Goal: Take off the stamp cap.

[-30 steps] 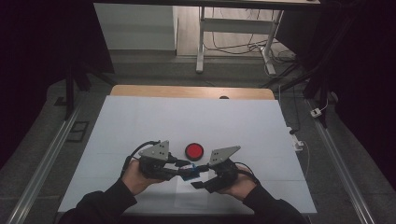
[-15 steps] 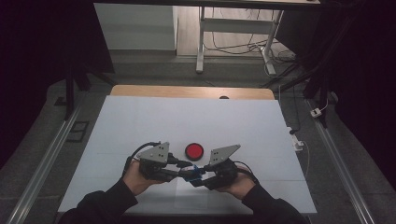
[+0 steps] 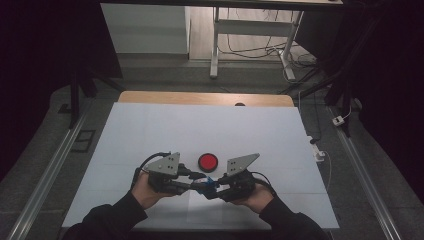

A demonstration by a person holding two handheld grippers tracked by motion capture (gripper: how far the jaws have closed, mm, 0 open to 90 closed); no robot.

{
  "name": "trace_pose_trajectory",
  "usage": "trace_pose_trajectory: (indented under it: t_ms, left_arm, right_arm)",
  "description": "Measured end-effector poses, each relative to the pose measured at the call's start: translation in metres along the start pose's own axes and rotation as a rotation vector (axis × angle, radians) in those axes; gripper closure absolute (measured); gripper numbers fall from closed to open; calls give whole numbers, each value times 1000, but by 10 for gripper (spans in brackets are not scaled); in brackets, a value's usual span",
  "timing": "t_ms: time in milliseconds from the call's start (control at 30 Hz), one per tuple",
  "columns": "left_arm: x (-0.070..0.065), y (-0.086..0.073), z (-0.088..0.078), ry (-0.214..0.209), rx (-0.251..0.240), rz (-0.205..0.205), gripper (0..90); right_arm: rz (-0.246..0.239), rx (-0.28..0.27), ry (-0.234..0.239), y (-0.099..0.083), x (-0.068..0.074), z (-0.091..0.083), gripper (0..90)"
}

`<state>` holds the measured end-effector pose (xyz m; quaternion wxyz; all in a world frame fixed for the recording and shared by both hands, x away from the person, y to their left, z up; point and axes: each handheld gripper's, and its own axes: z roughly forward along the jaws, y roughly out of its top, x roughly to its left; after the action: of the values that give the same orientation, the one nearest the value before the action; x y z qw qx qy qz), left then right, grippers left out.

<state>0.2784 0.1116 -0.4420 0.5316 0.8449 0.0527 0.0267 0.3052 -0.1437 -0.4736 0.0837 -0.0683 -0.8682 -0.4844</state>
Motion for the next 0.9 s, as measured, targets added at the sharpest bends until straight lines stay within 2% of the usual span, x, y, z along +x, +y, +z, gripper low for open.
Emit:
trace_pose_trajectory:
  t_ms: [267, 567, 900]
  left_arm:
    - [-1, 0, 0, 4, -1, 18, 706]
    - [1, -2, -1, -1, -14, 13, 707]
    - [-1, -1, 0, 14, -7, 40, 707]
  right_arm:
    - [11, 10, 3, 1, 0, -1, 685]
    - [72, 15, 7, 1, -1, -1, 691]
    - [124, 32, -1, 2, -1, -1, 693]
